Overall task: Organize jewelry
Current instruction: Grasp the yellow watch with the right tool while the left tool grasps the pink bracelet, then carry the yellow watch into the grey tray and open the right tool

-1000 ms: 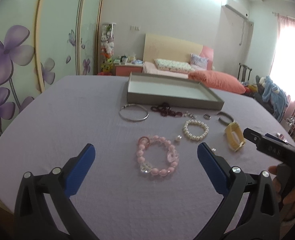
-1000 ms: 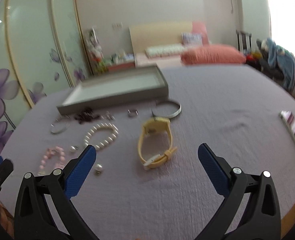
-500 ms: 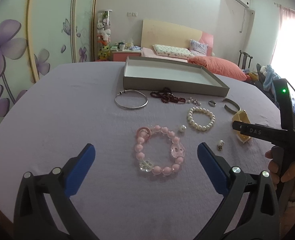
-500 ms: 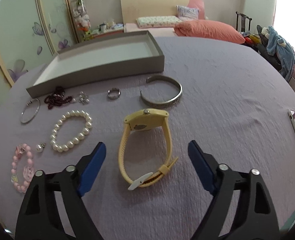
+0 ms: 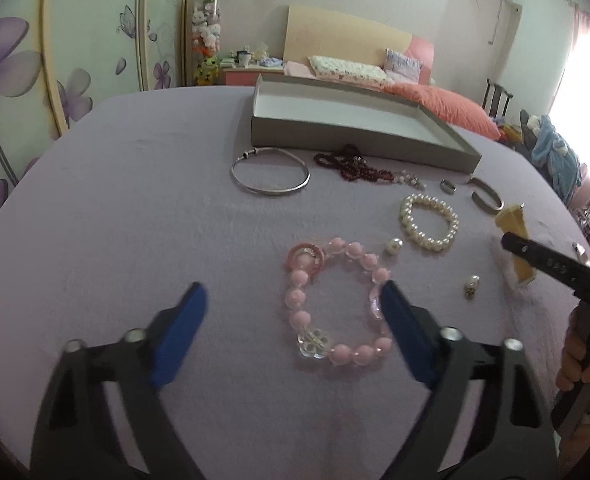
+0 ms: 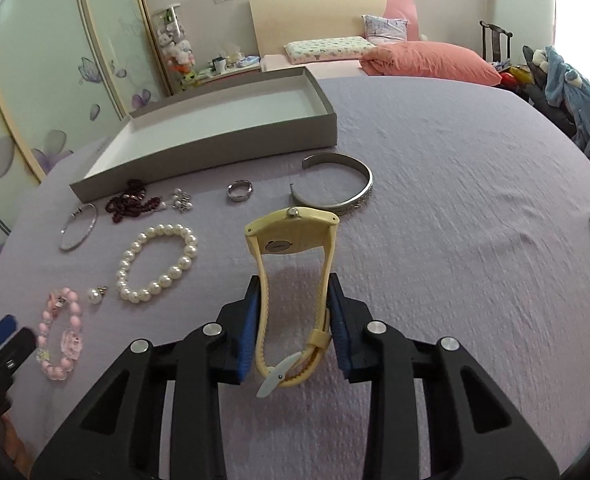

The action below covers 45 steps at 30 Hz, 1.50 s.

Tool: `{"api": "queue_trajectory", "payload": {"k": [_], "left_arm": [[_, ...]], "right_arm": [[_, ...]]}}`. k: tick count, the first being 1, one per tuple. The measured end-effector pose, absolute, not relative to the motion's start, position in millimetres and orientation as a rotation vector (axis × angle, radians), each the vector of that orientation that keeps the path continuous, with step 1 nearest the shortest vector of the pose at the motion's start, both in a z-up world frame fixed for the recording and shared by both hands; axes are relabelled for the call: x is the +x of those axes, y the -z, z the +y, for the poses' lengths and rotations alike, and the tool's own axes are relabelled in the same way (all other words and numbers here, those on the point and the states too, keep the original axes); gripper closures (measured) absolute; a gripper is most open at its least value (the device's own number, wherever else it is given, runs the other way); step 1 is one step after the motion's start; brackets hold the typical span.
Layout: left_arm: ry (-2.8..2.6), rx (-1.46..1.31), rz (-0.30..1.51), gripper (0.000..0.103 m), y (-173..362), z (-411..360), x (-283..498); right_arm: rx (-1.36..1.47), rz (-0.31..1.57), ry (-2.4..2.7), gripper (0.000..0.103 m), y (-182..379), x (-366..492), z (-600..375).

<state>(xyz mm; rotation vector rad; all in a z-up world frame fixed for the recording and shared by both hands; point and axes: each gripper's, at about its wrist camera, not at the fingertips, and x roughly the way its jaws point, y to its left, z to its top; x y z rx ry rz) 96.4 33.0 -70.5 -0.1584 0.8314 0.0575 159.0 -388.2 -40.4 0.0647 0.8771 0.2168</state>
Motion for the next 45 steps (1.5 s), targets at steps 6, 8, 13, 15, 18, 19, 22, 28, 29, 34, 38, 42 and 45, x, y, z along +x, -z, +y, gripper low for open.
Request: {"api": "queue_trajectory", "payload": {"k": [6,8,13,15,18,19,22,28,29,34,38,42,45], "left_arm": [[-0.029,-0.133,0.874,0.052,80,31,106],[-0.024,-0.125,0.877,0.059,80,29,107],[-0.012,-0.111,0.886,0.071,81,23,108],[-0.013,-0.096,0.888,0.073,81,20,108],[-0.022,-0.056,0.893,0.079,82,16,108],[-0.025,-0.046,0.894,0.084,82,15,109],[-0.012,-0.033,0.898,0.087,82,15,108],[0.01,-0.029,0.883,0.089,77,17,108],[0.013,-0.03,0.874,0.089,74,18,108],[0.037,-0.034,0.812,0.09,53,18,106],[0.063,-0.037,0.759,0.09,35,17,104],[0.089,-0.049,0.721,0.09,22,15,105],[0.11,-0.065,0.701,0.09,13,15,108]], "right_arm": [[0.068,0.862,-0.232,0.07,34,157,-385],[0.072,0.86,-0.232,0.069,33,159,-386],[0.076,0.851,-0.237,0.069,29,157,-386],[0.076,0.849,-0.236,0.069,28,156,-386],[0.08,0.845,-0.236,0.069,27,155,-386],[0.08,0.845,-0.237,0.069,28,155,-386],[0.079,0.84,-0.242,0.069,26,152,-385],[0.079,0.817,-0.255,0.069,17,148,-385],[0.078,0.812,-0.256,0.069,16,147,-385],[0.079,0.791,-0.265,0.068,10,145,-385],[0.079,0.786,-0.27,0.068,8,146,-384],[0.075,0.78,-0.28,0.068,7,145,-383],[0.069,0.774,-0.285,0.068,6,146,-382]]}}
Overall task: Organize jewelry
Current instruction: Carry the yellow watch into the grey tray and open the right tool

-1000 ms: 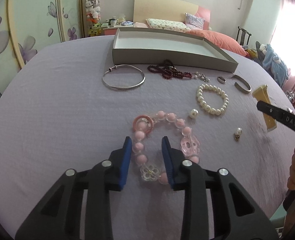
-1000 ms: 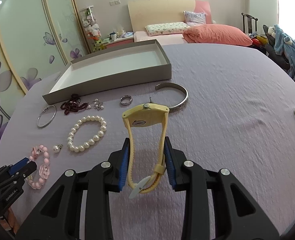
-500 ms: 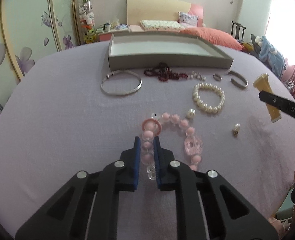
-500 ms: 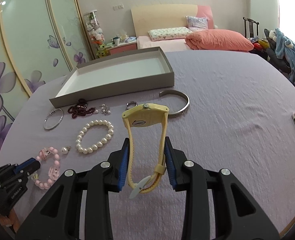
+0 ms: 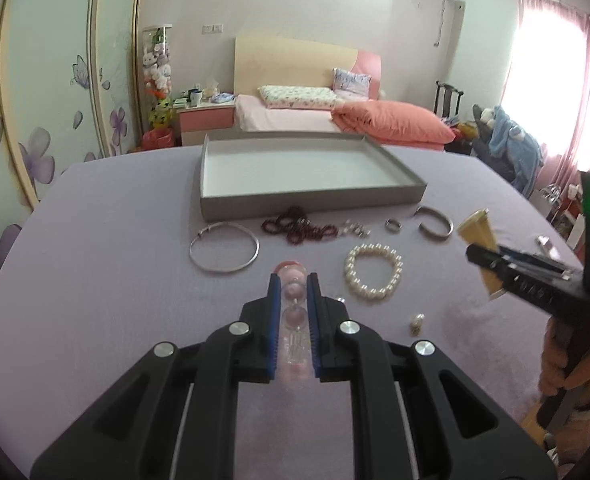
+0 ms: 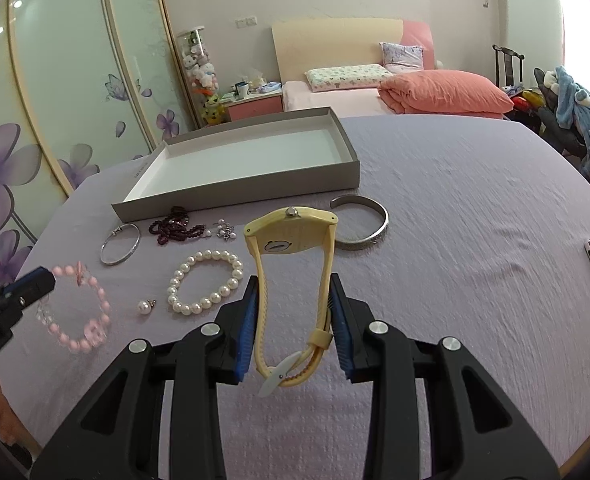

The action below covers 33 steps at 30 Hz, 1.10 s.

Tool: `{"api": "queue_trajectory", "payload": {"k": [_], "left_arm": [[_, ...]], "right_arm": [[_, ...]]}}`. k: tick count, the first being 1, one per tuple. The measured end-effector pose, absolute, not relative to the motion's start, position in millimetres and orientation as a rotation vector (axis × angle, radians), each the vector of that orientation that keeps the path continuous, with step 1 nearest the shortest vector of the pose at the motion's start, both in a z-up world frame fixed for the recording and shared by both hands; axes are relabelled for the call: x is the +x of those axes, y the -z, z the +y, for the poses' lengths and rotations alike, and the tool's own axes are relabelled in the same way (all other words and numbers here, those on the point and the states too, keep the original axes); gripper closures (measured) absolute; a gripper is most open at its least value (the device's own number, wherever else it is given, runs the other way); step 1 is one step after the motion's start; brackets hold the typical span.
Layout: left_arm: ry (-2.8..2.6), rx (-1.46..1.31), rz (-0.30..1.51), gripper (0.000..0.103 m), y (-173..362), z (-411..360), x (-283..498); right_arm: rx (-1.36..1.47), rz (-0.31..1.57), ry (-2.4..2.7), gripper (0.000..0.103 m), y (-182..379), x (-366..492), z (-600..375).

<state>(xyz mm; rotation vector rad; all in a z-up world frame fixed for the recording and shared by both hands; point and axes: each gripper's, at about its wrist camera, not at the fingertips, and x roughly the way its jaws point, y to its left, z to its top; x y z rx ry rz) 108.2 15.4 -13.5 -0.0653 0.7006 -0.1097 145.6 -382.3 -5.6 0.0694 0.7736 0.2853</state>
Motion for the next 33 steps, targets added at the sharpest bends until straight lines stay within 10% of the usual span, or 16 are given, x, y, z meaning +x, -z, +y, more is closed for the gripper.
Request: {"api": "queue_trajectory", "payload": {"k": [33], "left_arm": [[0.098,-0.122,0.581,0.09,-62,34,249]], "right_arm": [[0.044,0.699,-0.372,0.068,-49,287,-342]]}}
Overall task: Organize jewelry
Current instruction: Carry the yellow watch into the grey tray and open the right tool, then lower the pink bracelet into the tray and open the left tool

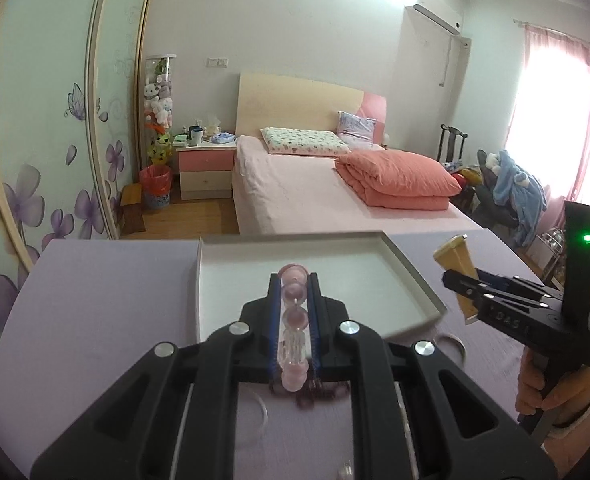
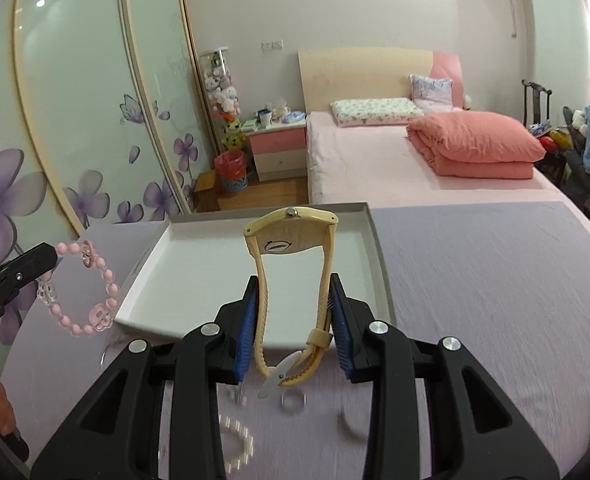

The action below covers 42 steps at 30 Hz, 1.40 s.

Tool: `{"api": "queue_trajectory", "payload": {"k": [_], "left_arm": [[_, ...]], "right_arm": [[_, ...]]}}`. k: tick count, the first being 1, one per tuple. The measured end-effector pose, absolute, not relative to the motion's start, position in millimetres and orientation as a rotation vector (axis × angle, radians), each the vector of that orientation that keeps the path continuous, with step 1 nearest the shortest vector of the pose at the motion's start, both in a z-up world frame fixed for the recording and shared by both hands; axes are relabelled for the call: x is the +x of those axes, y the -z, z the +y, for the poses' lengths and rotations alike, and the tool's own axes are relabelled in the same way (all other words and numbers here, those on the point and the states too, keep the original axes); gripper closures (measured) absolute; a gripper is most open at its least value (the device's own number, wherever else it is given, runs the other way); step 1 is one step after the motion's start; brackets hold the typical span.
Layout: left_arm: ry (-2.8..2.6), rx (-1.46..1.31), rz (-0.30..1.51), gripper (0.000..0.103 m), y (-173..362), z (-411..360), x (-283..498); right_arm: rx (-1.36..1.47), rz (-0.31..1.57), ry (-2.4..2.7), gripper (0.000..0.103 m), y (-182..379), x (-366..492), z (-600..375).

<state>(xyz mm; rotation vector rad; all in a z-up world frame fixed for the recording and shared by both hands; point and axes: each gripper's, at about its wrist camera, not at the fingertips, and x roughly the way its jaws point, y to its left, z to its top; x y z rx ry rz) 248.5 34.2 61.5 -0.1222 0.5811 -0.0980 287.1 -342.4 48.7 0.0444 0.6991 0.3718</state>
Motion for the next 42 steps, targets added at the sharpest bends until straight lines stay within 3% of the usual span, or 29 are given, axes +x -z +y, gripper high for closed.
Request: {"api": "queue_trajectory", "payload": {"k": [15,18,22,24,42], "left_arm": [[0.053,-0.129,0.673,0.09,-21,46,359],[0.051,-0.132,0.688,0.09,-14,48,373],[0.056,-0.132,0.692,0.09,-8,50,380],[0.061,-0.131,0.694,0.09,-6,49,384],[-0.013,-0.173,0.777,0.086,30,65,415]], "right_arm": [[-0.095,0.954,-0.252,0.067,27,412,-296],[-0.117,0.977,-0.239,0.062,34,416,-292],[-0.131,0.942,-0.259,0.041,27,410,-293],[-0.138,0.905,-0.284,0.038,20,403,-294],[-0.162,0.841,-0.313,0.038,15,387,-308]]}}
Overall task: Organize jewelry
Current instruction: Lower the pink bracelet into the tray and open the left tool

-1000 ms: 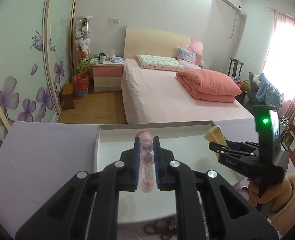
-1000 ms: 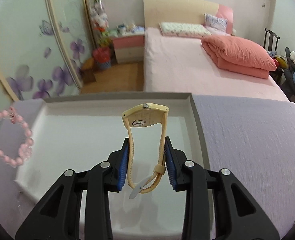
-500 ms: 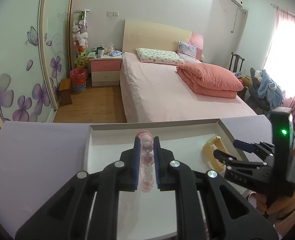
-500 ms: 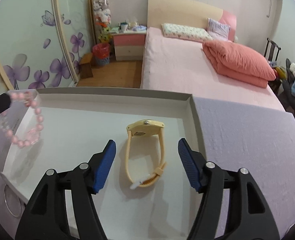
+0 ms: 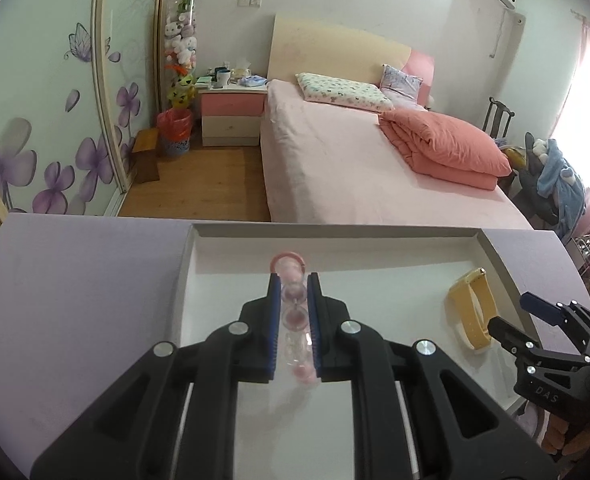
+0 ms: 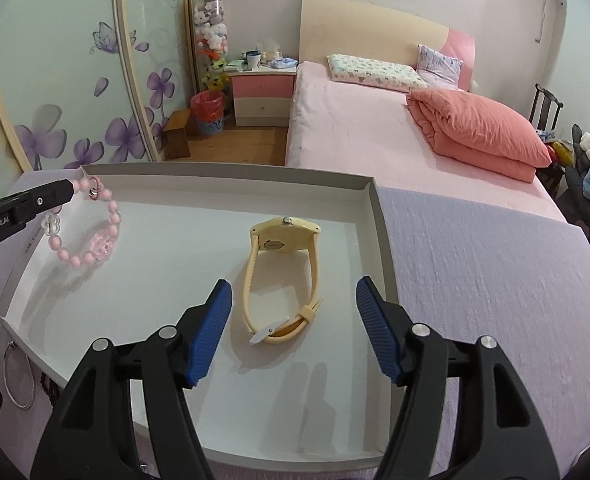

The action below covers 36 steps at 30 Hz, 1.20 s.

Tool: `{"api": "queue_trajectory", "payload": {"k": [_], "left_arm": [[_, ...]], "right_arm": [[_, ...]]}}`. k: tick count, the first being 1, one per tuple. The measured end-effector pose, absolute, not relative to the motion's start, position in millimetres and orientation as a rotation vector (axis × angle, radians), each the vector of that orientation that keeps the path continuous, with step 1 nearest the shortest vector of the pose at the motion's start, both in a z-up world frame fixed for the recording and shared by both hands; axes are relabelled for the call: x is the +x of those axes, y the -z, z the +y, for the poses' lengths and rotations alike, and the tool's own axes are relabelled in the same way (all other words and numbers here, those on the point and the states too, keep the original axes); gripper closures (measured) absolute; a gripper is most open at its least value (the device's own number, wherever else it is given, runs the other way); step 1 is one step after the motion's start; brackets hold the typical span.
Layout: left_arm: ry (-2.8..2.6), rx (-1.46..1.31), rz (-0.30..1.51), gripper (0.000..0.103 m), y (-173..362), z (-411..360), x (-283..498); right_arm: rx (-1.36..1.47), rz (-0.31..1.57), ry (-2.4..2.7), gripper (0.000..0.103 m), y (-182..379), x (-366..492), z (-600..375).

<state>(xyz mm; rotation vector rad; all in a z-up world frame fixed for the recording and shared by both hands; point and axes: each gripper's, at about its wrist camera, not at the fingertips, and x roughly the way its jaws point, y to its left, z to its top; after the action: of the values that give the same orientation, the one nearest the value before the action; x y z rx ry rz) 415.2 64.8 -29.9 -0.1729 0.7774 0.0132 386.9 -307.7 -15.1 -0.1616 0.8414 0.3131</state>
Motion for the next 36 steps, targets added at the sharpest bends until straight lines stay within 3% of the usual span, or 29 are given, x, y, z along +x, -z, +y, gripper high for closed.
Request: {"api": "queue_trajectory", "payload": {"k": [1,2,3,8,15,23,36], "left_arm": [[-0.014,-0.178,0.77,0.076,27,66,413],[-0.02,-0.184,0.754,0.059,23,69,409],[-0.031,-0.185,0.739,0.053,19,72,405],[-0.054,-0.147,0.679,0.051,-3,74,375],[-0.093,-0.095,0.614,0.04,-27,73,306],[-0.135,-0.087,0.568,0.017,-25,67,201],[-0.101,-0.104,0.608,0.012,14,48,93]], "right_arm": [[-0.159,0.836,-0.315,0.038,14,386,-308],[-0.156,0.831,-0.316,0.038,13,382,-308],[-0.15,0.826,-0.317,0.038,11,380,-310],[-0.117,0.8,-0.315,0.038,0,367,-321],[-0.052,0.742,-0.325,0.038,-21,326,-346],[-0.006,0.717,-0.396,0.038,-21,241,-361],[-0.035,0.841,-0.53,0.042,30,135,-349]]}}
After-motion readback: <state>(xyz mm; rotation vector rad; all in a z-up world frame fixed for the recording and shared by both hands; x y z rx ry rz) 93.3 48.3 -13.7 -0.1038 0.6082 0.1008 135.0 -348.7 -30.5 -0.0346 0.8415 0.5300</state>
